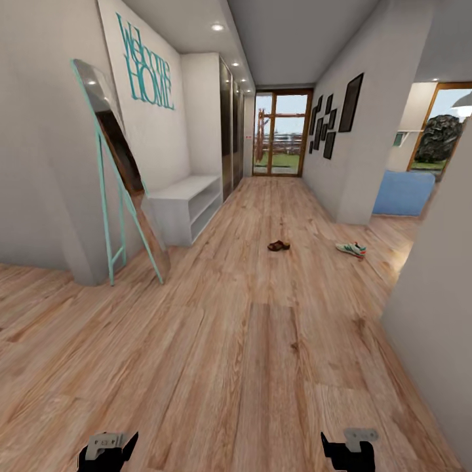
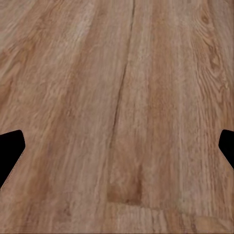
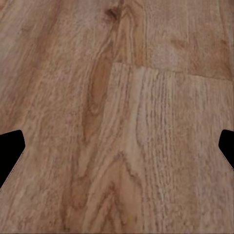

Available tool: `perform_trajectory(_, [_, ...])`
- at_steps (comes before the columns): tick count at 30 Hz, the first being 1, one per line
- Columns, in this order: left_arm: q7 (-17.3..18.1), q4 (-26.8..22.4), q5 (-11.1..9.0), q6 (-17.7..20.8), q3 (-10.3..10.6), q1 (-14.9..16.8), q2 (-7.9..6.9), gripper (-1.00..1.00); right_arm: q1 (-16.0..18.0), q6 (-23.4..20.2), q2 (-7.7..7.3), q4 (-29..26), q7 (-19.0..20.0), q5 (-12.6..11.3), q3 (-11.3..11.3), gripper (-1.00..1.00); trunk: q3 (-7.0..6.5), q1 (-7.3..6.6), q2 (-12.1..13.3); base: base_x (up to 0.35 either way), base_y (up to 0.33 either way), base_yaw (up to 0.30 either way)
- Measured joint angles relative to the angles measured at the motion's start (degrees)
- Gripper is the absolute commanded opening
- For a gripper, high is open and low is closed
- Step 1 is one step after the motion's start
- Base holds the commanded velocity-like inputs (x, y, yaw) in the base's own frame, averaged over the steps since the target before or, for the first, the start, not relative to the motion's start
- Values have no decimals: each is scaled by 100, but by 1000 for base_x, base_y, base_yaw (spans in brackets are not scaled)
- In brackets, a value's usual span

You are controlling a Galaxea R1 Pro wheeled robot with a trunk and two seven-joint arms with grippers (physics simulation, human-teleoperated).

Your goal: Pick up the two gym shoes and the two sandals from the corridor floor and place them onto the hallstand (shoe rack) in the corridor, making sure they are on the rack and not on the floor. Arrange them so the two gym shoes are next to each other and the two sandals are next to each other.

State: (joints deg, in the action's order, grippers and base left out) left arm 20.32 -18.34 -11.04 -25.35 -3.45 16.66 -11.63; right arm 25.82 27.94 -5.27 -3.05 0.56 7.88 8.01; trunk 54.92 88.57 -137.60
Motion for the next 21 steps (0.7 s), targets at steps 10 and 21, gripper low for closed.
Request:
perform_trajectory(10, [0,0,0,0,1,0,0,100,-1,0,0,1,0,0,-2,100,0,0,0,339,0,0])
perform_trajectory(21, [0,0,0,0,-4,0,0,100,-1,0,0,1,0,0,1,100,0,0,0,339,0,0])
